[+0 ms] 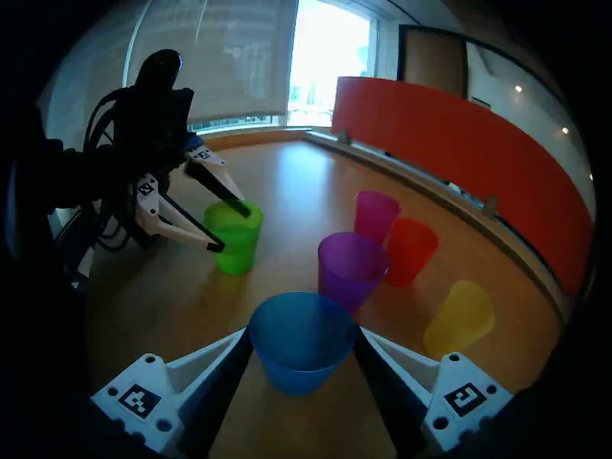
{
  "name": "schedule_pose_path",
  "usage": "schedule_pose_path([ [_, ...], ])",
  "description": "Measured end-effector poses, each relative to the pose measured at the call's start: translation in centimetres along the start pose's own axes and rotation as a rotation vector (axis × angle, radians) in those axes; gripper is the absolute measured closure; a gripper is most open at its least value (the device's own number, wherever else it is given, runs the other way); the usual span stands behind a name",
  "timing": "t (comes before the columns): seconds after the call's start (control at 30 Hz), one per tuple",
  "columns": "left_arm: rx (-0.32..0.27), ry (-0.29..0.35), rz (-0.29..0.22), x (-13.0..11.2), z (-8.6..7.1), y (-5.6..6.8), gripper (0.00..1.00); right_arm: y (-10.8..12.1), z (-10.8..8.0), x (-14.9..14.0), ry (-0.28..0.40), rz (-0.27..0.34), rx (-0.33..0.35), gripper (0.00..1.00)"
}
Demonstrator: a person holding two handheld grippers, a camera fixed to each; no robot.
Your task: Pour water
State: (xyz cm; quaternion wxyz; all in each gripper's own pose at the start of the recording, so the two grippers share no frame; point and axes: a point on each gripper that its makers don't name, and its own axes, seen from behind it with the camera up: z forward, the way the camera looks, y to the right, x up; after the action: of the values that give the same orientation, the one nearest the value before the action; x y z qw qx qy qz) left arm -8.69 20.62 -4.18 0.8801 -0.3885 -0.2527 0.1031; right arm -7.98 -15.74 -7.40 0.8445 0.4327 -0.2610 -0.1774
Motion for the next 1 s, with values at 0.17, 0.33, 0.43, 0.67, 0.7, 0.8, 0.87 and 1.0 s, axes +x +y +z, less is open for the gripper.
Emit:
schedule_pose_path([
  [0.17, 0.000, -0.001, -0.009, -0.1, 0.0, -0.1, 0.13, -0.1, -0.2, -0.2, -0.001, -0.005, -0.004, 0.05],
  [0.33, -0.002, 0.002, -0.015, -0.2, -0.1, -0.1, 0.13, -0.1, -0.4, -0.4, -0.001, -0.007, -0.010, 0.05],
  [0.43, -0.001, 0.003, -0.014, -0.2, -0.1, -0.1, 0.13, -0.1, -0.6, -0.6, -0.002, -0.006, -0.014, 0.05],
  [0.67, -0.002, 0.003, -0.010, -0.3, -0.1, 0.0, 0.12, -0.3, -0.9, -1.5, -0.016, -0.015, -0.019, 0.04],
  [0.7, -0.003, 0.002, -0.011, -0.4, -0.1, 0.0, 0.12, -0.3, -0.9, -1.6, -0.018, -0.016, -0.020, 0.04],
  [0.8, -0.005, -0.004, -0.016, -0.6, -0.2, 0.0, 0.12, -0.3, -1.0, -1.8, -0.021, -0.014, -0.024, 0.04],
  [0.87, -0.006, -0.012, -0.020, -0.9, -0.1, 0.0, 0.10, -0.4, -1.2, -2.0, -0.023, -0.013, -0.026, 0.04],
  [1.0, 0.000, -0.014, -0.024, -1.1, -0.1, -0.2, 0.10, -0.4, -1.4, -2.5, -0.033, -0.013, -0.034, 0.03],
])
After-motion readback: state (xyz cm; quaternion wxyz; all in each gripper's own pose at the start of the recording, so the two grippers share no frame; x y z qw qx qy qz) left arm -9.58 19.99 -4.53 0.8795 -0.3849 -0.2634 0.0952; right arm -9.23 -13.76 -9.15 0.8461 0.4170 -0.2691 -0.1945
